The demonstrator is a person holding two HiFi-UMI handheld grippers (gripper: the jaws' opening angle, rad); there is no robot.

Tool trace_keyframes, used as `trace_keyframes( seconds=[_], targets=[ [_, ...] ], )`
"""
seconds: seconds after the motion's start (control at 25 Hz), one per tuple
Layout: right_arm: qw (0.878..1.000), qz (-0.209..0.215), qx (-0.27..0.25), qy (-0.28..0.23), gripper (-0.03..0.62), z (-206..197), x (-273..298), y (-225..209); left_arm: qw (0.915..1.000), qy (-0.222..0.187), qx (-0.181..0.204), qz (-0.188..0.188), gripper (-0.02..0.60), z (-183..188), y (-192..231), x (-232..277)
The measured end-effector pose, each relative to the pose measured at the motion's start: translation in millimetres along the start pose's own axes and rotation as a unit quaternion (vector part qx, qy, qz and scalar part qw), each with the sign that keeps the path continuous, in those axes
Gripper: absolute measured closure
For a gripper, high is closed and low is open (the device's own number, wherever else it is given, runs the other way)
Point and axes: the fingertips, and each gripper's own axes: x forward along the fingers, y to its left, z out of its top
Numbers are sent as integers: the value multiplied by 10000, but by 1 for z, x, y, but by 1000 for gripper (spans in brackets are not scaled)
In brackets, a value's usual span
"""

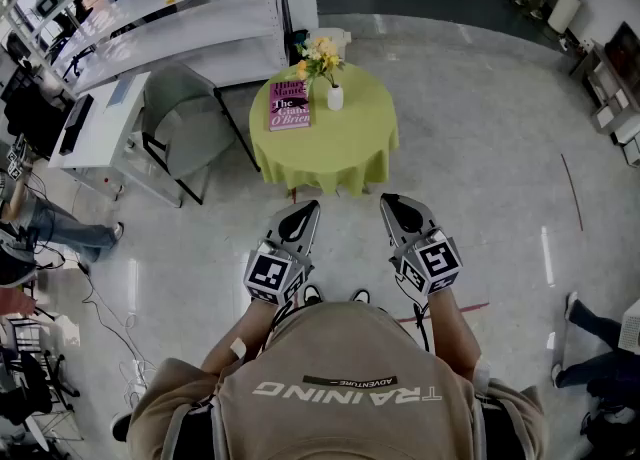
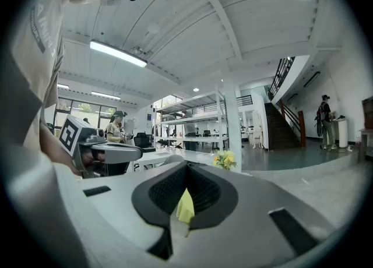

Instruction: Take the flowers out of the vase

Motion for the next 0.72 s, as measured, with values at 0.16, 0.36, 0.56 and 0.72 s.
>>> trace_keyframes(
  seconds=[0.16, 0.36, 0.56, 0.72],
  targets=[
    [10000, 52, -82, 18, 592, 3, 2, -1, 10000, -21, 2, 54, 580, 2, 1, 2],
    [9999, -128, -35, -51, 591, 4, -2, -13, 9999, 42, -29, 86, 580, 0, -1, 3],
    [9997, -227, 98, 52, 591, -12, -6, -24, 9995, 88, -165, 248, 580, -12, 8, 5],
    [9997, -109, 129, 191, 591, -25, -13, -30, 9991, 89, -210, 355, 580, -15, 7, 13]
  ],
)
